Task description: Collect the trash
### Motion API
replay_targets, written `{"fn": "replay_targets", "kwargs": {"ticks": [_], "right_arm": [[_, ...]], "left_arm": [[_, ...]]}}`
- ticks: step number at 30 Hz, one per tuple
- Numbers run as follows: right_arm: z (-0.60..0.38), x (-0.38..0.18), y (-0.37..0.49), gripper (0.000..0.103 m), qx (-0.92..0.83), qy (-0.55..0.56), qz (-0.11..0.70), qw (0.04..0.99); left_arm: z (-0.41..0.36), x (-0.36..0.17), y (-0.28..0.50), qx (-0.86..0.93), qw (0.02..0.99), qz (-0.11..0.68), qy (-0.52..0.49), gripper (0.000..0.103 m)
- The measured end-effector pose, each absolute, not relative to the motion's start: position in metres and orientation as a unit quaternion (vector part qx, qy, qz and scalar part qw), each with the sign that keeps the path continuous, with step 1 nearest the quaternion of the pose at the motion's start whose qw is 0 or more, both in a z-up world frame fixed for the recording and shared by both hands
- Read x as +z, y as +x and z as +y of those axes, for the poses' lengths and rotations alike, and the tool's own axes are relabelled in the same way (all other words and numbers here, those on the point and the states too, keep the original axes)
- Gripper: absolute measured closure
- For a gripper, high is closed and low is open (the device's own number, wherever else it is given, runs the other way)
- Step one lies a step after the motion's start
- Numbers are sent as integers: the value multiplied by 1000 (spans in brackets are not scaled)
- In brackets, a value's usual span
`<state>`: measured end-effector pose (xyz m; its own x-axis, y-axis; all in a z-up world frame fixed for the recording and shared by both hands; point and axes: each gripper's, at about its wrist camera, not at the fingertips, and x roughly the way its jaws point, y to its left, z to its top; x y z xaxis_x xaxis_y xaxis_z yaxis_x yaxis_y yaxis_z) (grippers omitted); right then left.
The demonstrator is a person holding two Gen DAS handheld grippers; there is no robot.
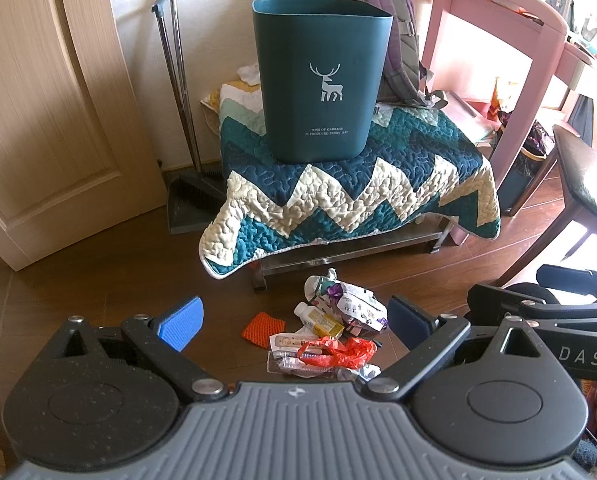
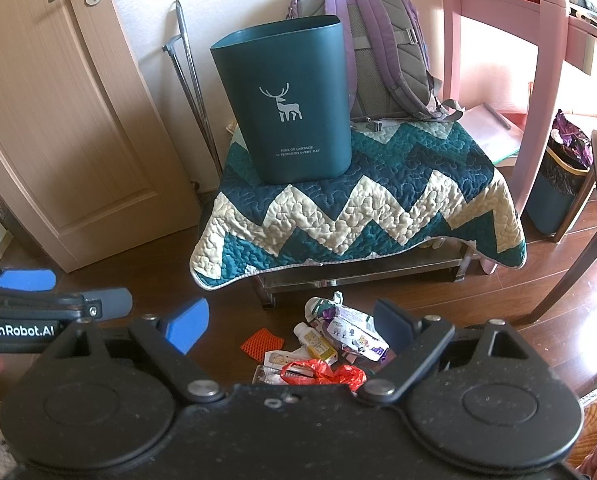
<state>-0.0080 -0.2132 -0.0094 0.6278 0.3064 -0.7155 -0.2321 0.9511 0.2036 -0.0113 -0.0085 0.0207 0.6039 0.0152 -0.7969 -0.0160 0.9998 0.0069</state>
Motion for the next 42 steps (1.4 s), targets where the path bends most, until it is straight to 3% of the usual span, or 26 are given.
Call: {"fn": "replay_targets", "kwargs": {"ticks": [28, 33, 42], "right_arm": [[-219, -22, 14, 13, 152, 37, 408, 900], [-214, -53, 54, 14, 164, -1, 422, 892], [-188, -154, 178, 14, 193, -15, 495, 847]], "left_arm": [[11, -6, 14, 22, 882, 471, -24, 4], [18, -44, 43, 21, 872, 490, -3, 4], [12, -170, 117, -74, 825, 557, 64, 4]]}}
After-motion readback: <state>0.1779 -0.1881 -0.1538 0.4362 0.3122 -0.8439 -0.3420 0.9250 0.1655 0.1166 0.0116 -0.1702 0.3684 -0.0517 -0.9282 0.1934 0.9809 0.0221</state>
